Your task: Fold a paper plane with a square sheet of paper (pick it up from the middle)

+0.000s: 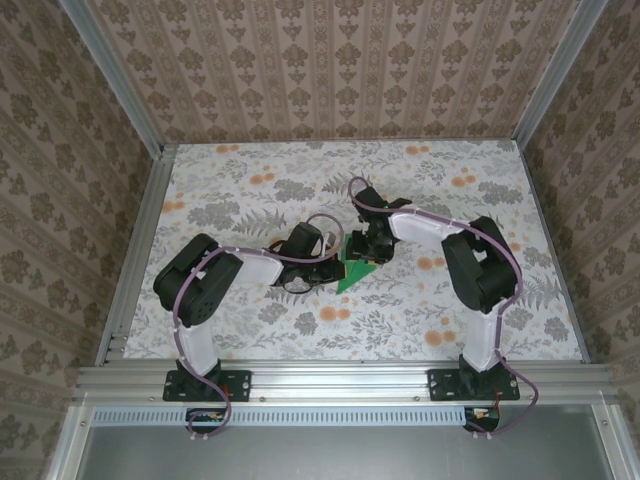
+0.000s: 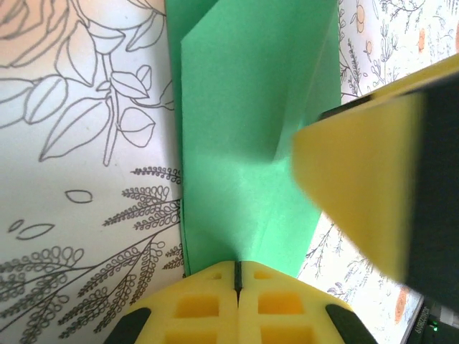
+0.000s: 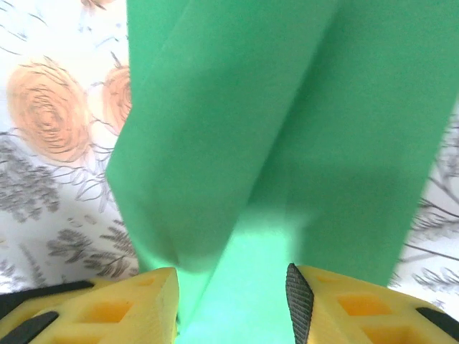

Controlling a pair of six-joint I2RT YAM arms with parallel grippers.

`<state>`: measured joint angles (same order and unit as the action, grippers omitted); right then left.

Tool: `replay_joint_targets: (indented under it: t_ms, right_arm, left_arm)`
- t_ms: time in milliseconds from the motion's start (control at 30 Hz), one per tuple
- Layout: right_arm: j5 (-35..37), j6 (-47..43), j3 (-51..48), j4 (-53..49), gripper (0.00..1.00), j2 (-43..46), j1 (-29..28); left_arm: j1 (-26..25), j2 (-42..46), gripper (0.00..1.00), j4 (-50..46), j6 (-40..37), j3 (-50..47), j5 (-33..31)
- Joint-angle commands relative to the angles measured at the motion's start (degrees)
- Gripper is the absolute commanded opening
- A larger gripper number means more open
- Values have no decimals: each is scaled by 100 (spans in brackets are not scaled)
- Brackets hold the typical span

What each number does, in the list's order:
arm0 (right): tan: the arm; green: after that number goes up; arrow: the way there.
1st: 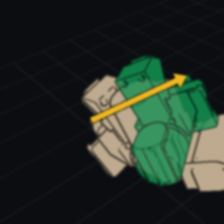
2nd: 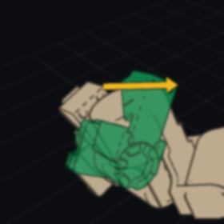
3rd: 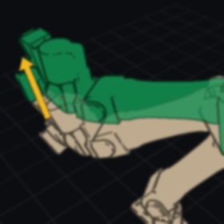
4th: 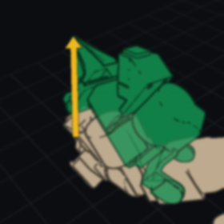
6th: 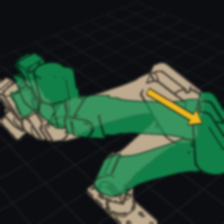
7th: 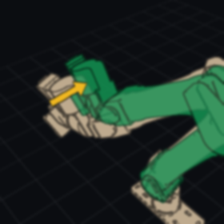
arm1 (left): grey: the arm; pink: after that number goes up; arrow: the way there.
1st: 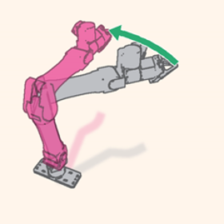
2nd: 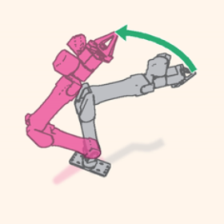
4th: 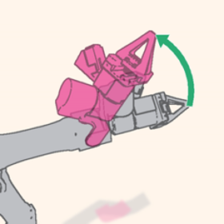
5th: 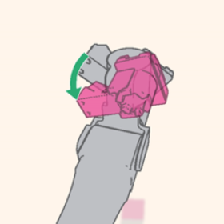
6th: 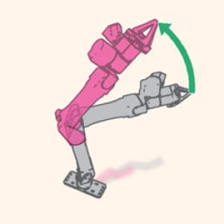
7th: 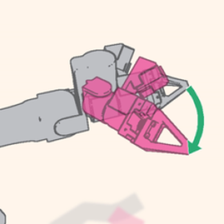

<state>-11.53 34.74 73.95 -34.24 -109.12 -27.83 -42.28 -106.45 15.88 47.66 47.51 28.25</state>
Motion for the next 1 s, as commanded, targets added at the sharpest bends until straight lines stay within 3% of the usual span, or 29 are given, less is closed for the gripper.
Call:
replay_joint_targets:
  t_ms: [0,200,400,533,967]
  right_arm:
    - [-339,-221,-65,440,48,763,160]
    - [-920,-293,-794,1353,45,1313,257]
    - [-1386,0,-1394,2075,22,1195,247]
    - [-1498,137,-1670,2407,13,1021,226]
    - [-1323,109,-1474,2327,5,269,-3]
  left_arm:
    - [69,-394,0,-461,166,-259,-373]
    - [66,-348,0,-516,103,-231,-378]
    - [53,-376,0,-730,-24,-134,-373]
    - [49,-376,0,-769,-26,-116,-365]
    - [36,-402,0,-842,-1,-88,-390]
